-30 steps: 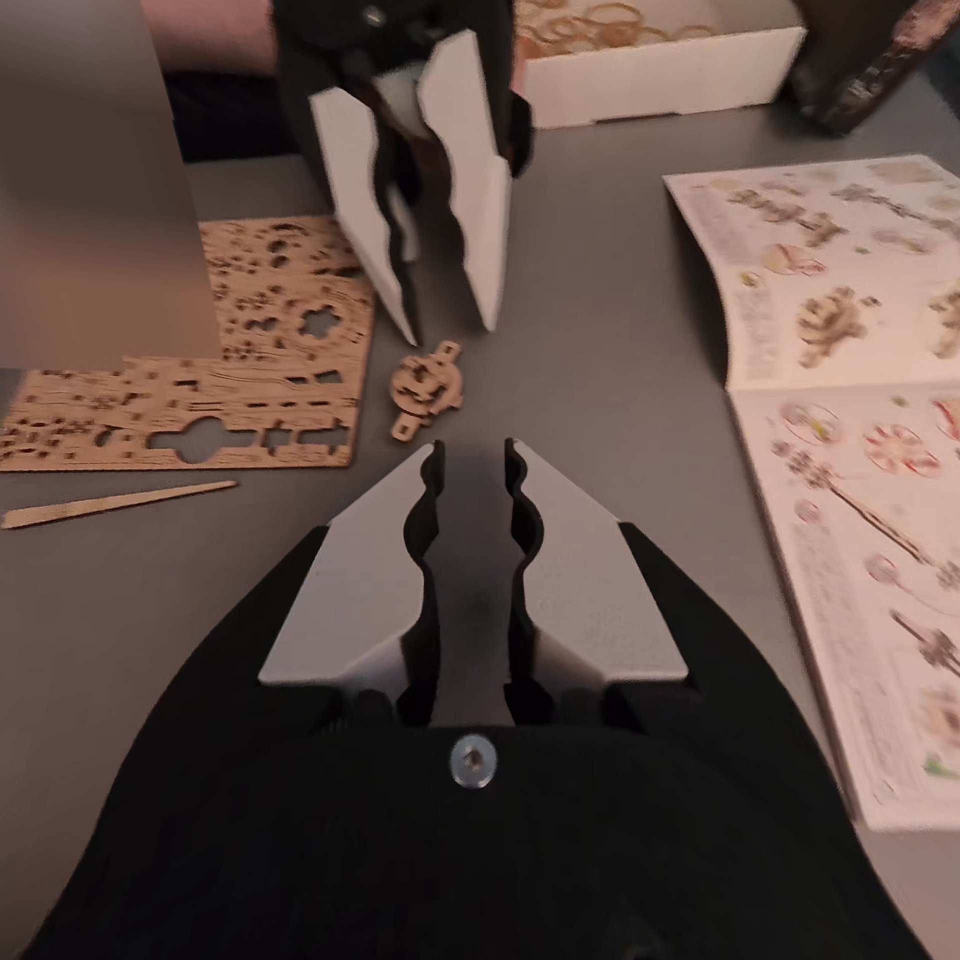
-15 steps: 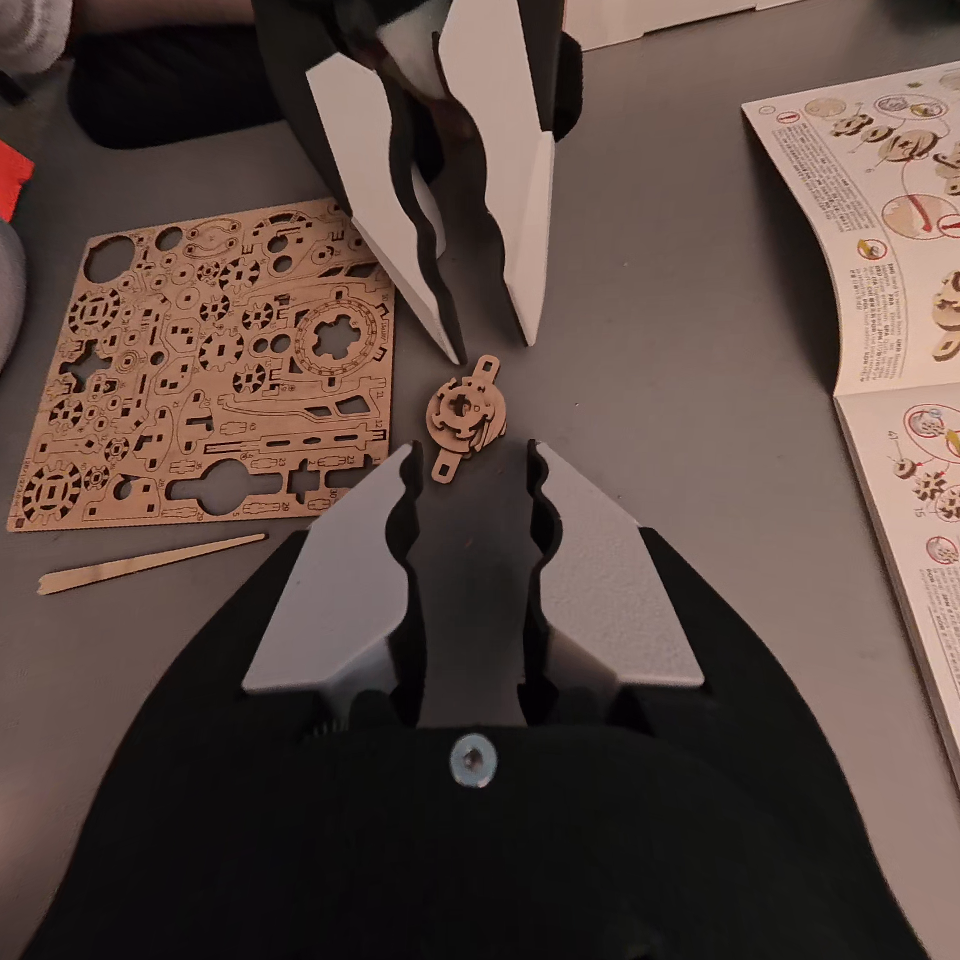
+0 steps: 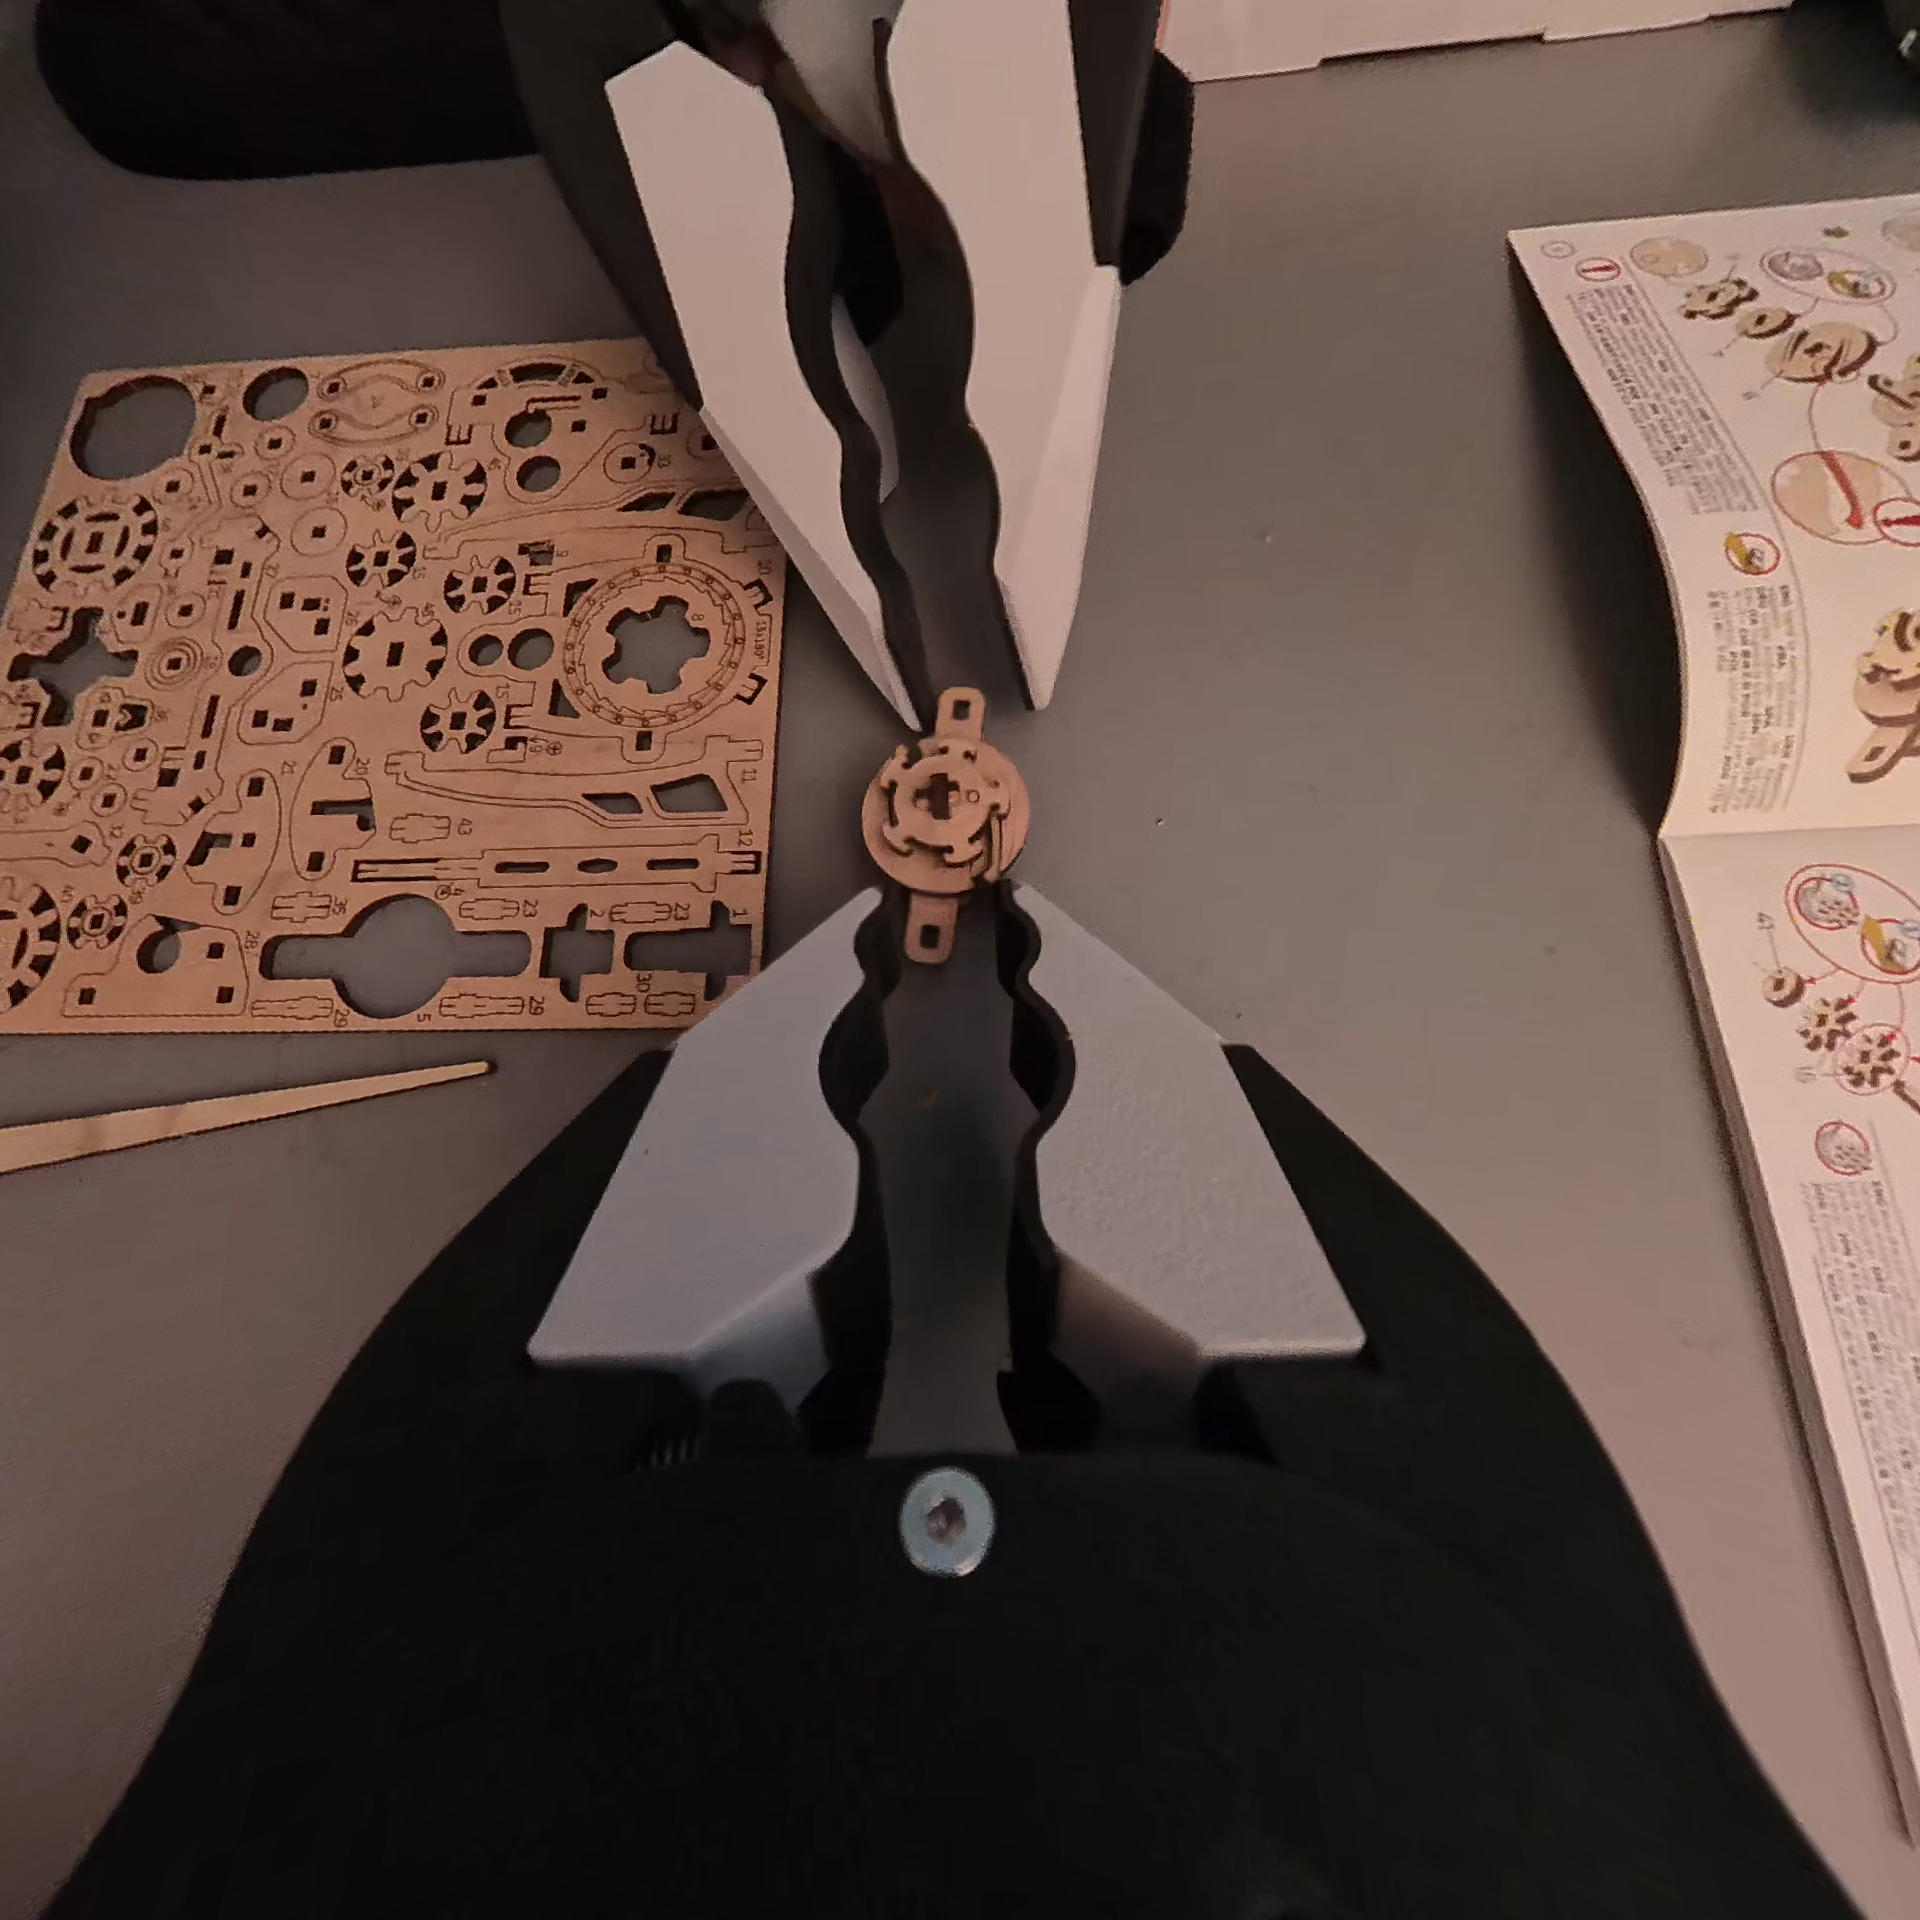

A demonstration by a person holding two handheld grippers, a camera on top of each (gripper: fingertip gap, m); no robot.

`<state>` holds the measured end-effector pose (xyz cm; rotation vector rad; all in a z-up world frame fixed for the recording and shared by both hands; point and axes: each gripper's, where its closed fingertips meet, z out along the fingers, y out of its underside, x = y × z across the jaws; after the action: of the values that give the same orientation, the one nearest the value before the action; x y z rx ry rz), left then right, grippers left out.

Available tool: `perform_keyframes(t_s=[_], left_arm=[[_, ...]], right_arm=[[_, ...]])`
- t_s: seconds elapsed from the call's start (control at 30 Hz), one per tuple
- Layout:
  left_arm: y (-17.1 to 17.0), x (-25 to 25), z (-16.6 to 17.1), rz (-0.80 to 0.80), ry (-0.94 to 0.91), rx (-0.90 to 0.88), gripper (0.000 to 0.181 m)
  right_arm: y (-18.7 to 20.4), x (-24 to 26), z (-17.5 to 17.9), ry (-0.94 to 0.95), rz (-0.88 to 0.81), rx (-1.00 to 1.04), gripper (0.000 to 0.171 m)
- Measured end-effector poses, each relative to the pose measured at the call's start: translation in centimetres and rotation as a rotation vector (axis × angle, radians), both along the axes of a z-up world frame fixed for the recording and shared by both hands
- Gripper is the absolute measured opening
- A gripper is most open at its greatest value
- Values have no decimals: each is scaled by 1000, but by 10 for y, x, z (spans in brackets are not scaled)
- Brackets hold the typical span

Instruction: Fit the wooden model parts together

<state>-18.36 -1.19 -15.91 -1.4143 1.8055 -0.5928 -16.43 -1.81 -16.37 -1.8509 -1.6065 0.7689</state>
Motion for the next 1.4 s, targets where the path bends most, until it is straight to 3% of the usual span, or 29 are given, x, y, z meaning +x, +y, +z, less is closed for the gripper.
perform_keyframes(t_s=[0.3, 0.33, 0.73, 1.03, 1.17, 1.4], left_arm=[[2, 0, 0, 10, 0, -9, 20], [2, 0, 0, 12, 0, -9, 21], [14, -2, 2, 76, -7, -26, 38], [20, -4, 2, 102, -7, -27, 39], [25, -6, 2, 126, -4, -43, 43], [30, -12, 18, 163, -73, -202, 43]], right_arm=[[12, 1, 1, 2, -43, 59, 14], [15, 2, 1, 3, -55, 67, 8], [23, 6, 1, 24, -67, 78, 8], [35, 9, 1, 31, -132, 70, 8], [35, 11, 2, 51, -125, 60, 24], [39, 15, 32, 194, -129, 86, 35]])
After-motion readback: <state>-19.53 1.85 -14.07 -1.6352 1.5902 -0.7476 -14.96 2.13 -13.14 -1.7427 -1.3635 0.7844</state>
